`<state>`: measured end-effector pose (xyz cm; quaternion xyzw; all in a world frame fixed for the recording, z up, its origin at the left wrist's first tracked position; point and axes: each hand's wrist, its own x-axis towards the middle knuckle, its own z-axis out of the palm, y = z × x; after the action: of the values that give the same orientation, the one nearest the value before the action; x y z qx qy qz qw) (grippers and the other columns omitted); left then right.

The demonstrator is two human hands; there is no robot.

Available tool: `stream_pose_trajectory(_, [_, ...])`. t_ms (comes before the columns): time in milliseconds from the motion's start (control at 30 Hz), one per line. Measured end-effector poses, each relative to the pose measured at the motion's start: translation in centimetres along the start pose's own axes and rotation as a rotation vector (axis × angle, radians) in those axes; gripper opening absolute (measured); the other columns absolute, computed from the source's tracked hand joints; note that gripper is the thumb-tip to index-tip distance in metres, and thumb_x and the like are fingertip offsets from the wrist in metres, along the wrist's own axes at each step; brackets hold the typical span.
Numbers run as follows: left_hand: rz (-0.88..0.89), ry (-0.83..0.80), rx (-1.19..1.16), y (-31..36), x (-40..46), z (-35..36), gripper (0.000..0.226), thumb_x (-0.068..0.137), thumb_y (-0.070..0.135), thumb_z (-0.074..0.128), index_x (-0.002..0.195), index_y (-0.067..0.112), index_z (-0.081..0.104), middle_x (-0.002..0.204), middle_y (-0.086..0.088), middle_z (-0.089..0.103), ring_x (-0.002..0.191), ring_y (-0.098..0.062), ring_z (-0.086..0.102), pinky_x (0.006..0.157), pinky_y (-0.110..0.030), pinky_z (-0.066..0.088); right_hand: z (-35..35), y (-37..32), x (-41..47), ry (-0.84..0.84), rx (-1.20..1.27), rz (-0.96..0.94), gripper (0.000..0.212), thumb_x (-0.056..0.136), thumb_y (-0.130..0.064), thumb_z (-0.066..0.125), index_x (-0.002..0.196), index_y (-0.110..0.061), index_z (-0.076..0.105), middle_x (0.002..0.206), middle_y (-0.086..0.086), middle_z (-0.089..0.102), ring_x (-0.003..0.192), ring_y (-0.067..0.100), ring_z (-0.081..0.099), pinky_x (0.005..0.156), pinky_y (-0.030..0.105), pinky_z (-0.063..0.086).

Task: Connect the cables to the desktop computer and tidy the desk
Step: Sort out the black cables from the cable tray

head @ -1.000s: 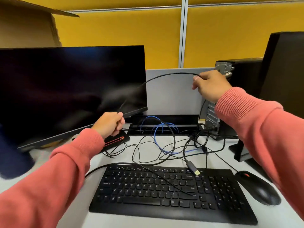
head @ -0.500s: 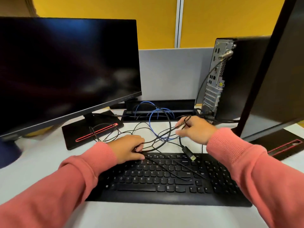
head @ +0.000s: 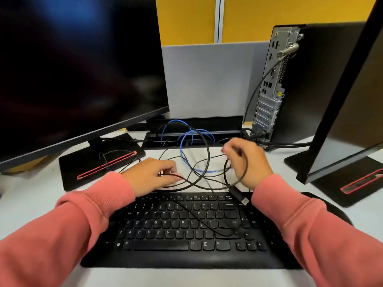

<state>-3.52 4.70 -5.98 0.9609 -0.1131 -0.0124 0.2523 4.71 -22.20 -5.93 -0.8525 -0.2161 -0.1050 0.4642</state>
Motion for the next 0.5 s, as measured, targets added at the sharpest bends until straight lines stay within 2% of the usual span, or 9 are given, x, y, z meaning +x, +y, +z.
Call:
stream_pose_trajectory(67, [0.043, -0.096, -0.064, 1.8, -0.2, 0.4, 0.046, 0.074, 0.075, 0.07, 0.094, 0.034, 0.064, 0.088, 0.014, 0.067, 0.067, -0.003, 0.055, 0.066, -0.027, 0.046, -0.4, -1.1, 1.8, 0.192, 0.263, 0.053, 0.02, 0.094, -0.021, 0.057, 0.078, -0.015, 0.066, 0.056, -0.001, 0.058, 0.057, 0.013, 0.053, 0.062, 0.03, 0.044])
stream_pose_trajectory(133, [0.104, -0.224, 0.03, 3.0, -0.4, 1.2, 0.053, 0.065, 0.071, 0.08, 0.1, 0.036, 0.061, 0.091, 0.016, 0.062, 0.073, 0.002, 0.053, 0.066, -0.023, 0.044, -0.9, -2.1, 3.4, 0.299, 0.438, 0.088, 0.02, 0.093, -0.027, 0.052, 0.081, -0.015, 0.064, 0.058, -0.001, 0.059, 0.058, 0.014, 0.053, 0.063, 0.032, 0.041])
stream_pose_trajectory(200, [0.18, -0.27, 0.155, 3.8, -0.6, 2.1, 0.057, 0.062, 0.074, 0.08, 0.099, 0.037, 0.057, 0.09, 0.017, 0.059, 0.08, 0.0, 0.055, 0.072, -0.028, 0.048, -1.2, -2.8, 4.3, 0.349, 0.488, 0.097, 0.02, 0.095, -0.029, 0.05, 0.087, -0.018, 0.063, 0.065, -0.001, 0.061, 0.059, 0.014, 0.051, 0.064, 0.034, 0.04])
stream_pose_trajectory(367, [0.176, -0.3, 0.109, 3.0, 0.6, 1.5, 0.019, 0.088, 0.047, 0.075, 0.087, 0.031, 0.065, 0.076, 0.013, 0.065, 0.073, -0.003, 0.06, 0.071, -0.025, 0.05, -2.1, -3.0, 4.6, 0.388, 0.529, 0.064, 0.016, 0.105, -0.024, 0.046, 0.104, -0.015, 0.059, 0.084, 0.003, 0.065, 0.05, 0.015, 0.051, 0.053, 0.028, 0.047])
stream_pose_trajectory(500, [0.159, -0.31, 0.237, 2.2, 1.9, 1.0, 0.016, 0.097, 0.043, 0.064, 0.086, 0.032, 0.058, 0.083, 0.014, 0.064, 0.076, -0.001, 0.056, 0.075, -0.028, 0.048, -2.4, -2.5, 4.4, 0.427, 0.526, 0.063, 0.016, 0.105, -0.025, 0.044, 0.109, -0.021, 0.06, 0.092, 0.002, 0.066, 0.057, 0.012, 0.056, 0.065, 0.04, 0.054])
